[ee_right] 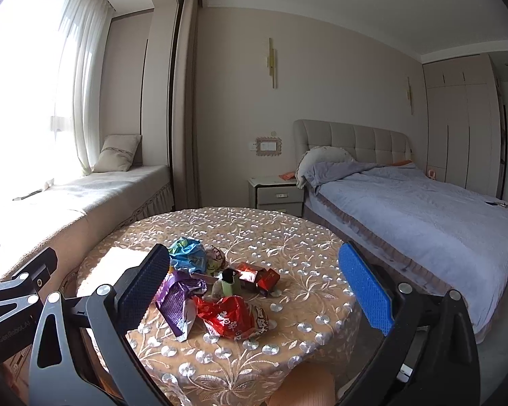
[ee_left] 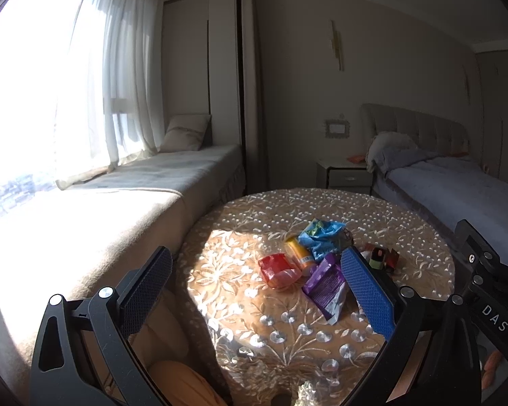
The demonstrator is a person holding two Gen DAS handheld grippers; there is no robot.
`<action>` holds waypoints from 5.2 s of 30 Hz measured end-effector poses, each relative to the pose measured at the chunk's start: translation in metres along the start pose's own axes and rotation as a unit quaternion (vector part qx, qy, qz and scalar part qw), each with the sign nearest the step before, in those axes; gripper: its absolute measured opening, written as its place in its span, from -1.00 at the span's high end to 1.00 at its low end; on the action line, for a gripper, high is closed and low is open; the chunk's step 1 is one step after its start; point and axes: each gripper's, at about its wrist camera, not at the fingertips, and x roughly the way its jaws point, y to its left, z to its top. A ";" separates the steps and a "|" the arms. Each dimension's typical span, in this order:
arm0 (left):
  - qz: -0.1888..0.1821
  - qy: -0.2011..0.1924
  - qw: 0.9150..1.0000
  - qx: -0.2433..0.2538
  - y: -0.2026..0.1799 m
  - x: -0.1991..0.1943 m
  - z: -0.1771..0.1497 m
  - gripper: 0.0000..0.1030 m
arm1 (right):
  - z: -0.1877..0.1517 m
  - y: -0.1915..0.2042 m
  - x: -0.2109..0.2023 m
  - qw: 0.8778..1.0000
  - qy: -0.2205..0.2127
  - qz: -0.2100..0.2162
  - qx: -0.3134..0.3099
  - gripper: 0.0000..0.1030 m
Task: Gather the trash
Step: 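Move both tools toward the trash pile on the table, then grasp the purple snack bag with the left tool while the right tool grasps the red chip bag, then carry both bags over the white bin and open both tools to drop them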
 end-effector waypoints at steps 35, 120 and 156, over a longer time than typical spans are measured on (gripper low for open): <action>-0.100 0.063 0.991 0.064 -0.029 0.107 -0.041 -0.91 | -0.055 -0.005 0.096 0.993 0.103 0.045 -0.023 -0.93; -0.491 0.327 0.632 0.503 -0.506 0.154 -0.309 -0.91 | -0.340 -0.325 0.113 0.888 0.457 0.023 -0.041 -0.91; -0.478 0.143 0.780 0.378 -0.384 0.079 -0.121 -0.91 | -0.158 -0.275 0.054 0.962 0.245 -0.032 -0.115 -0.91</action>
